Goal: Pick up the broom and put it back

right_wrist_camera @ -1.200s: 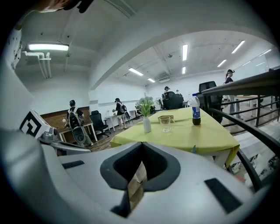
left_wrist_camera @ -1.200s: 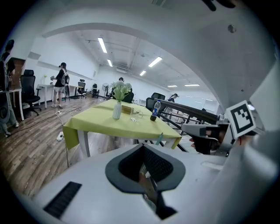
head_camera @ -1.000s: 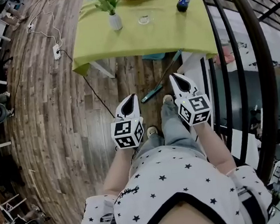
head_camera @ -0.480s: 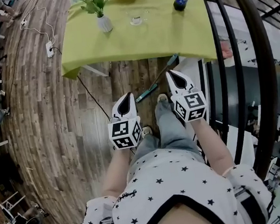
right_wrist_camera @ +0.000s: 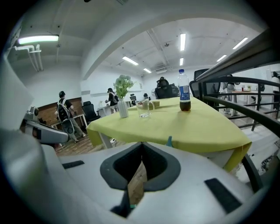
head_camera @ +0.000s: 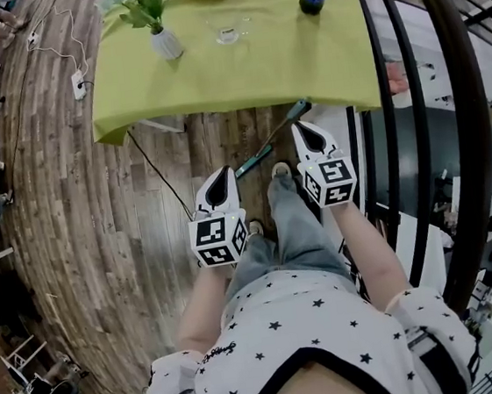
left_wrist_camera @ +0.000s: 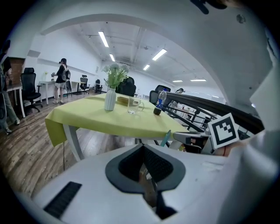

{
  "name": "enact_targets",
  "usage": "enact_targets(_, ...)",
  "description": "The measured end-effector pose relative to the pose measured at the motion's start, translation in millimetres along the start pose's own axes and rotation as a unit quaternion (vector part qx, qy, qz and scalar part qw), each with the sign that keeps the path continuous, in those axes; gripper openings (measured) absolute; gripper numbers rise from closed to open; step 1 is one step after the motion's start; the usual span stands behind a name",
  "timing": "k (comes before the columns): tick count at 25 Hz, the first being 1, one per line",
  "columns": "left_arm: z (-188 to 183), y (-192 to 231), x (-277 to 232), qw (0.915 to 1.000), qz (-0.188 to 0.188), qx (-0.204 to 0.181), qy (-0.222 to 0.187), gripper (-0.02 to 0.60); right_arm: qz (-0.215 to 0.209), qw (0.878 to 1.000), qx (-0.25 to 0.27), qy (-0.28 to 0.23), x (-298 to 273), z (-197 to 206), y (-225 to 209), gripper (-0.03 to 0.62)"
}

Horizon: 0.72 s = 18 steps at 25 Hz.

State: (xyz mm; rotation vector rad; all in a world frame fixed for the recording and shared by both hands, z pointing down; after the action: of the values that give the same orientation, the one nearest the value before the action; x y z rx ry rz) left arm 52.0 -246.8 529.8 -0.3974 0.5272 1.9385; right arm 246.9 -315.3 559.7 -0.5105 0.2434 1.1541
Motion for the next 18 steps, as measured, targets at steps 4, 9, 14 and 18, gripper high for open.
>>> enact_targets(4, 6, -3, -13, 0.9999, 0.002, -0.004, 0.01, 0.012, 0.008, 1.0, -0.011, 0.01, -12, 13, -18, 0.01)
enact_targets(9, 12, -5, -28, 0.9998, 0.002, -0.007, 0.017, 0.012, 0.02, 0.999, -0.025, 0.018, -29, 29, -37, 0.088)
enact_targets(14, 16, -3, -38, 0.9997, 0.003, -0.007, 0.023, 0.012, 0.035, 0.999, -0.028, 0.028, -48, 42, -50, 0.142)
enact_targets(18, 20, -2, -42, 0.9996, 0.004, -0.005, 0.028, 0.012, 0.046, 0.998, -0.026, 0.037, -59, 50, -59, 0.162)
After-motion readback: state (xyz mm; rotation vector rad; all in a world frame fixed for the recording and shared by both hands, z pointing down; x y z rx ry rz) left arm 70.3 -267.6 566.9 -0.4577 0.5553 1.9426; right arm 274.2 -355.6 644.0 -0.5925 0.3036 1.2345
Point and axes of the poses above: the fingertips, and each gripper's own axes: x backward along the fingers, y to its left, z out of its underside, the point moved 4 cm from there along x, backward along the fingers, and after that the axes turned 7 degrees about -x, right-handed, at the moved point
